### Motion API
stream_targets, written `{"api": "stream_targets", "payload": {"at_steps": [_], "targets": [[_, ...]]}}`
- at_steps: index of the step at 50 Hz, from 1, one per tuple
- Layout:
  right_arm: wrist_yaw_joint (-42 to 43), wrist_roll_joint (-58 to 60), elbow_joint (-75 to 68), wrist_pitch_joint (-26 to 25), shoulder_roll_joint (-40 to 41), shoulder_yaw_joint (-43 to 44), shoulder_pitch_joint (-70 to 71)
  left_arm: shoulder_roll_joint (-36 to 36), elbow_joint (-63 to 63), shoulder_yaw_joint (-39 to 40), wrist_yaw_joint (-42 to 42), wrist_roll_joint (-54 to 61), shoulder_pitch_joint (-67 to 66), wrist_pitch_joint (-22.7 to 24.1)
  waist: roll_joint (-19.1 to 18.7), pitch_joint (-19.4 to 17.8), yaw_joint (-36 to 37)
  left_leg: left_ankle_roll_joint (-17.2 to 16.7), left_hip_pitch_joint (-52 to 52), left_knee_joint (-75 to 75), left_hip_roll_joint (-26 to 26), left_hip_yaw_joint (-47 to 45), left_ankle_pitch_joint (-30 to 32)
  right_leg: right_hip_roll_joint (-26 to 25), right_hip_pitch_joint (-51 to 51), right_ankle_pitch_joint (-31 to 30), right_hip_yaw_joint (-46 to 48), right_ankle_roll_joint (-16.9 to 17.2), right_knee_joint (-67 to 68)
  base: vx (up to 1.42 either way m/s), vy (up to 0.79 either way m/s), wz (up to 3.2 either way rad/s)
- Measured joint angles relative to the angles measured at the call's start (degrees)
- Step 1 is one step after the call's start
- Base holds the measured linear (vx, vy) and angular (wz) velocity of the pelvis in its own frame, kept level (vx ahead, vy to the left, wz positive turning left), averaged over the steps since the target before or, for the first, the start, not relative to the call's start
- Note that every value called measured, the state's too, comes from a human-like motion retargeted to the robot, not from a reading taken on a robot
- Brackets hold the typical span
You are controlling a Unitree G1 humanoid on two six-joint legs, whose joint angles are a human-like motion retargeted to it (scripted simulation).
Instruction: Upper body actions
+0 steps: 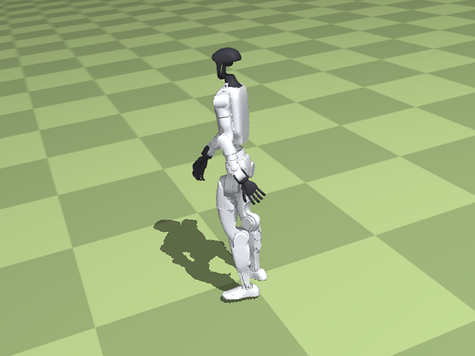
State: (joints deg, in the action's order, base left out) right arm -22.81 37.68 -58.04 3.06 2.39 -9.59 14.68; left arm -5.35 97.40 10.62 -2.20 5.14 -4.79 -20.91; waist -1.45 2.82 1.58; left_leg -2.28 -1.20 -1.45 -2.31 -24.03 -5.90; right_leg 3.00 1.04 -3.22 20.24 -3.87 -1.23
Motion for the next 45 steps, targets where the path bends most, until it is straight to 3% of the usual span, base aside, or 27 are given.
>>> {"api": "stream_targets", "payload": {"at_steps": [5, 10, 15, 21, 27, 33, 45], "targets": [[2.26, 2.87, -2.23, 1.04, -1.92, 0.72, -2.41, 0.09, 0.00, 3.73, -0.71, 3.90, 1.26, 2.00, 1.18, -0.15, 1.00, 0.18, -0.63, -0.48, 0.60, 1.95, 0.27, 0.61, -1.10, 0.43, 1.94, 0.20, -0.32, -0.04, -0.02, 0.34], [9.65, 13.34, -18.40, -5.24, -3.79, 3.38, -4.28, 3.02, 0.00, 4.80, -0.65, 9.04, 6.10, 5.65, 1.97, -0.09, 1.30, 0.29, -1.73, -1.13, 0.90, 3.70, 0.46, 1.14, -1.71, 0.84, 3.65, 0.57, -0.53, -0.04, 0.00, 0.31], [14.56, 17.54, -32.62, -14.07, -7.00, 4.96, -7.53, 6.22, -5.58, 1.06, -4.83, 7.56, 9.65, 10.22, 2.48, -0.72, 2.41, 0.34, -2.15, -1.34, 0.88, 4.23, 0.64, 1.42, -1.90, 1.10, 4.11, 0.92, -0.35, -0.01, 0.00, 0.04], [20.47, 15.58, -31.06, -13.46, -9.27, 13.04, -12.79, 6.10, -11.18, -6.42, -8.08, 4.29, 11.19, 13.30, 3.09, -0.74, 2.47, 0.29, -2.48, -1.43, 0.86, 3.87, 0.61, 1.54, -1.44, 0.83, 3.71, 0.95, -0.49, 0.00, 0.00, 0.00], [18.02, 7.13, -26.46, -11.52, -9.84, 19.60, -13.91, 4.51, -7.15, -7.85, -3.36, 1.30, 12.70, 9.95, 2.42, 0.24, 1.10, 0.28, -1.81, -0.89, 0.32, 1.59, 0.24, 0.83, -0.18, 0.33, 1.38, 0.64, -0.23, 0.03, -0.01, -0.34], [14.55, 2.12, -22.76, -11.66, -8.40, 20.49, -13.17, 3.76, -2.69, -7.98, -0.94, -1.48, 12.55, 6.39, 1.35, 0.27, -0.35, 0.03, -0.33, -0.27, -0.43, -1.17, -0.33, -0.23, 0.86, -0.21, -1.32, 0.05, 0.23, 0.05, -0.02, -0.42], [15.65, 16.85, -22.35, -11.36, -7.51, 13.13, -15.77, 4.09, 0.00, -9.80, 0.93, -5.59, 9.88, 5.97, -0.29, 0.23, -2.47, -1.69, 0.66, -0.20, -2.80, -3.17, -0.11, -2.53, 1.37, 0.22, -2.99, -1.59, 0.63, 0.09, -0.09, -0.15]]}}
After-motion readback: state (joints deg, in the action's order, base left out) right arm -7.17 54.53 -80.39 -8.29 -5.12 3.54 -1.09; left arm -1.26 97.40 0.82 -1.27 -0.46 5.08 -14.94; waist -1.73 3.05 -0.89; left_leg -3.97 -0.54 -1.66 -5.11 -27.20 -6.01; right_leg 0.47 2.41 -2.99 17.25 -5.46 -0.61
